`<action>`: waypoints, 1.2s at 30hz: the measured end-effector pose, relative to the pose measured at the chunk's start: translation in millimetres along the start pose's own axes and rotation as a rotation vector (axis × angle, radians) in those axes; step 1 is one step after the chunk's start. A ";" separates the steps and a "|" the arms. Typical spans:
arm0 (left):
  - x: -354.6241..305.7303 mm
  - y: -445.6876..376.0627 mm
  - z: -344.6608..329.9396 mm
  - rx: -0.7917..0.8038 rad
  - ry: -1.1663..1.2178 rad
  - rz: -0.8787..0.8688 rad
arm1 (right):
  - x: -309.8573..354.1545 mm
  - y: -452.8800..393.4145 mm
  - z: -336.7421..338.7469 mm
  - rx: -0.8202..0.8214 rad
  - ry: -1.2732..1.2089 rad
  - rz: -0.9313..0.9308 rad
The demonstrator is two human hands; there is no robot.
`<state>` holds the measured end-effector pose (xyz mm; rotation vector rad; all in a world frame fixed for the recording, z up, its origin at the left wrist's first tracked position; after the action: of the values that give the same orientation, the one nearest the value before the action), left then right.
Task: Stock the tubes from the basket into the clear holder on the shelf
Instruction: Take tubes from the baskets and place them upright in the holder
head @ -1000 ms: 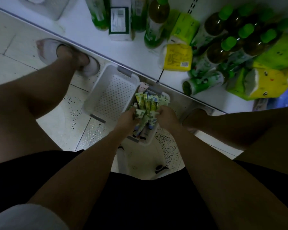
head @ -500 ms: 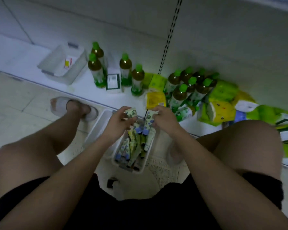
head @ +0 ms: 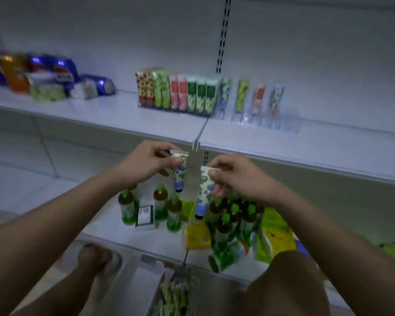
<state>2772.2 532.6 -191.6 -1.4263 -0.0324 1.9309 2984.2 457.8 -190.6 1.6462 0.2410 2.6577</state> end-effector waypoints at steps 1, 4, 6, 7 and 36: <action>-16.1 -11.1 5.2 0.010 -0.008 -0.033 | 14.4 4.3 10.1 0.007 0.003 0.018; -57.7 -43.4 19.0 0.017 -0.022 -0.108 | 54.3 12.5 43.3 -0.029 0.008 0.082; -79.1 -64.5 23.6 0.047 -0.061 -0.133 | 77.2 12.7 65.4 -0.089 0.053 0.118; -88.1 -74.7 24.6 0.058 -0.086 -0.143 | 87.0 10.9 76.1 -0.126 0.095 0.129; -60.6 -318.1 24.6 -0.073 -0.191 -0.213 | 112.4 -219.9 217.7 -0.862 0.737 0.154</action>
<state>2927.2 742.9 1.2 -1.2255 -0.3336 1.8967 3111.0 712.4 -24.8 0.4370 -0.9254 2.6973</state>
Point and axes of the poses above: each hand's wrist, its own y-axis away from the middle knuckle, its own z-axis out of the back of the hand, x = y × z, the point moved 2 cm from there along -y, towards the middle knuckle, and after that the axes turned 12 degrees about -z, right-handed, at the moved point
